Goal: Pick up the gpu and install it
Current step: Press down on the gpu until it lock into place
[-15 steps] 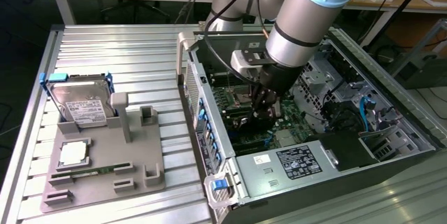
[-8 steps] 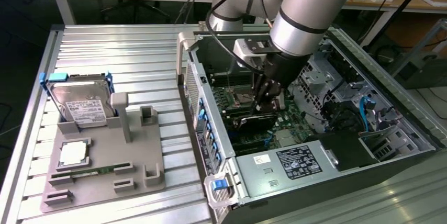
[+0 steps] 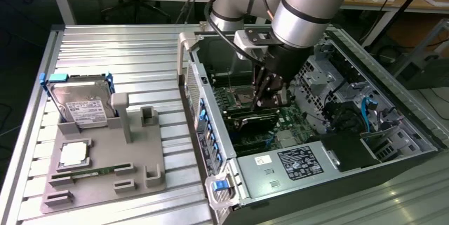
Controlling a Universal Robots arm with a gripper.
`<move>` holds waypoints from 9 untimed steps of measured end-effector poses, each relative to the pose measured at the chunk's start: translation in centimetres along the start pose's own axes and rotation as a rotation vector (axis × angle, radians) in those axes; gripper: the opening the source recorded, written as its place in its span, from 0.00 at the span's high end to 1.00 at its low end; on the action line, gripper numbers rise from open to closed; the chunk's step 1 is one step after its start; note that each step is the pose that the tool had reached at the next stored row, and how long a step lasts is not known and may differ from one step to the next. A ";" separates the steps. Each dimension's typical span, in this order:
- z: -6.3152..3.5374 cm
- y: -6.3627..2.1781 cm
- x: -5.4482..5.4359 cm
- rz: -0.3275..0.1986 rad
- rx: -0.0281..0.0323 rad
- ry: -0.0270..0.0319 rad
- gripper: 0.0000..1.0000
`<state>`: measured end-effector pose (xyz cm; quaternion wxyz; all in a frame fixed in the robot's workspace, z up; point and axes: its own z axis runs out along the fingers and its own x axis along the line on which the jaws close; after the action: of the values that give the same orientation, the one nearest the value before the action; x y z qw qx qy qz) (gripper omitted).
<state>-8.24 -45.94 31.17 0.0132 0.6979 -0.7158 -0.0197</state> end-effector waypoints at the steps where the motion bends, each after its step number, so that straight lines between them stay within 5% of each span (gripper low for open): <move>1: 0.01 0.14 0.0 0.000 0.0001 0.0006 0.89; 9: 0.11 1.85 0.0 0.000 0.0000 0.0010 0.89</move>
<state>-10.09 -45.93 31.15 0.0135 0.6979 -0.7159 -0.0193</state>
